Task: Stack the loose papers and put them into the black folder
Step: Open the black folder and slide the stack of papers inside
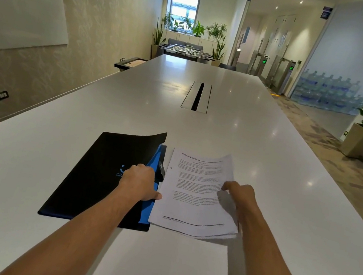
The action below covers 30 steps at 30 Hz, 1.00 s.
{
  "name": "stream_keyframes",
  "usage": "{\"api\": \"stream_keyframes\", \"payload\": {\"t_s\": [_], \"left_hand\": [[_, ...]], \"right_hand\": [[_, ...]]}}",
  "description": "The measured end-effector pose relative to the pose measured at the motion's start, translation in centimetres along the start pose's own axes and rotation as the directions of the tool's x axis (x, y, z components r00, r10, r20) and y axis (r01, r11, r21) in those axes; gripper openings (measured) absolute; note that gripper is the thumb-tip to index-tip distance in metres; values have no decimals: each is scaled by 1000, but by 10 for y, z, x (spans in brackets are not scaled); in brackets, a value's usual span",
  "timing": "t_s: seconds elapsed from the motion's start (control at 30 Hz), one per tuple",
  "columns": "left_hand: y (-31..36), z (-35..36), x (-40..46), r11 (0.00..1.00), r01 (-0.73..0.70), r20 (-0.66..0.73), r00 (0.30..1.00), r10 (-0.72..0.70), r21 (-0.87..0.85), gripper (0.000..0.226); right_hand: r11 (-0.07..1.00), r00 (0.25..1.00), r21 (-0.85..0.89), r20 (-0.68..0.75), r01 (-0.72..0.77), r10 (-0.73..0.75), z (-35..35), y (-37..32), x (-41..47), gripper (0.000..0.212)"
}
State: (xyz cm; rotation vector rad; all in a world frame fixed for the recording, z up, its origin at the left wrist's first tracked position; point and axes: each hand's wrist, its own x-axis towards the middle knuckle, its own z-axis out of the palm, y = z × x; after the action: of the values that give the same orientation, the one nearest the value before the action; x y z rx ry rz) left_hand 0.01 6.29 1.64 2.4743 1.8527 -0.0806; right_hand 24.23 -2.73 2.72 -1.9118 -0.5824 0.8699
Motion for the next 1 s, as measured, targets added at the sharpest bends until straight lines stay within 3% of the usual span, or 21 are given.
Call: {"api": "stream_keyframes", "payload": {"t_s": [0.17, 0.3, 0.43, 0.67, 0.83, 1.0], "left_hand": [[0, -2, -2, 1000, 8, -3, 1000, -8, -22, 59], [-1, -3, -4, 999, 11, -7, 1000, -11, -31, 60], [-2, -10, -8, 997, 6, 25, 1000, -4, -74, 56], [1, -25, -15, 989, -7, 43, 999, 14, -150, 4], [11, -30, -19, 982, 4, 44, 999, 5, -190, 5], [10, -31, -22, 968, 10, 56, 998, 4, -252, 12]], "right_hand": [[997, 996, -60, 73, 56, -52, -3, 14, -2, 18], [982, 978, -112, 159, 151, -132, -5, 16, -3, 27], [974, 960, 10, 167, 227, -226, -10, 11, -7, 33], [880, 884, 84, -20, 467, -467, -16, -14, -26, 29], [812, 811, 56, -128, 581, -571, -20, -26, -40, 30], [779, 786, 153, -255, 608, -563, -33, -42, -45, 31]]}}
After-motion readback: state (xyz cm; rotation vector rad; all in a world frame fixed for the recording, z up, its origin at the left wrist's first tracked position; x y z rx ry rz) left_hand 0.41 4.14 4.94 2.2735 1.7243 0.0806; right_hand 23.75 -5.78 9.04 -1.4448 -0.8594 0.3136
